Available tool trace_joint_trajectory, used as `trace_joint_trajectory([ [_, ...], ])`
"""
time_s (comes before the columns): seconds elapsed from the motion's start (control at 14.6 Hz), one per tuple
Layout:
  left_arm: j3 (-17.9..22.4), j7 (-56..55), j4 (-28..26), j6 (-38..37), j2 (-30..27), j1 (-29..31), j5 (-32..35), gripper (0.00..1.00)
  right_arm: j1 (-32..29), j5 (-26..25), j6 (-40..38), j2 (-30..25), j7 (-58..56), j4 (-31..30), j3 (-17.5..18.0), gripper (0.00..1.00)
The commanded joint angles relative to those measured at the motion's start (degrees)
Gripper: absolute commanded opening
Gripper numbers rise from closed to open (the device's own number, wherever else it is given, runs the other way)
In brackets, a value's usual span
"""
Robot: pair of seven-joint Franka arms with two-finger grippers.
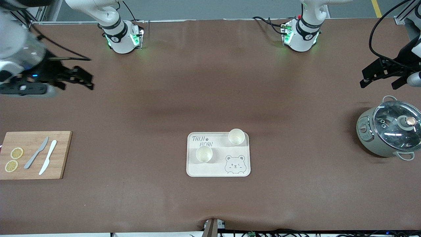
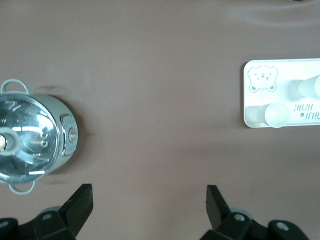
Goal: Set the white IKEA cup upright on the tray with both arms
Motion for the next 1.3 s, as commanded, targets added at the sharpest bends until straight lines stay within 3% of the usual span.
trace_joint_trajectory([
  [0.0, -0.1, 6.8, -0.8, 1.8, -0.3, -0.7, 2.9, 1.0, -4.6, -3.4, 0.4, -0.8, -4.6, -1.5, 1.2, 1.0],
  [0.14, -0.3, 10.0, -0.9, 1.7, 0.1, -0.7, 4.3, 1.0, -4.7, -5.9, 0.4, -0.9, -6.2, -1.4, 1.2, 1.0],
  [1.23, 0.2, 10.6, -0.9, -3.8, 0.7, -0.2, 4.2, 1.0, -7.0, -5.2, 0.3, -0.8, -8.9, -1.7, 1.2, 1.0],
])
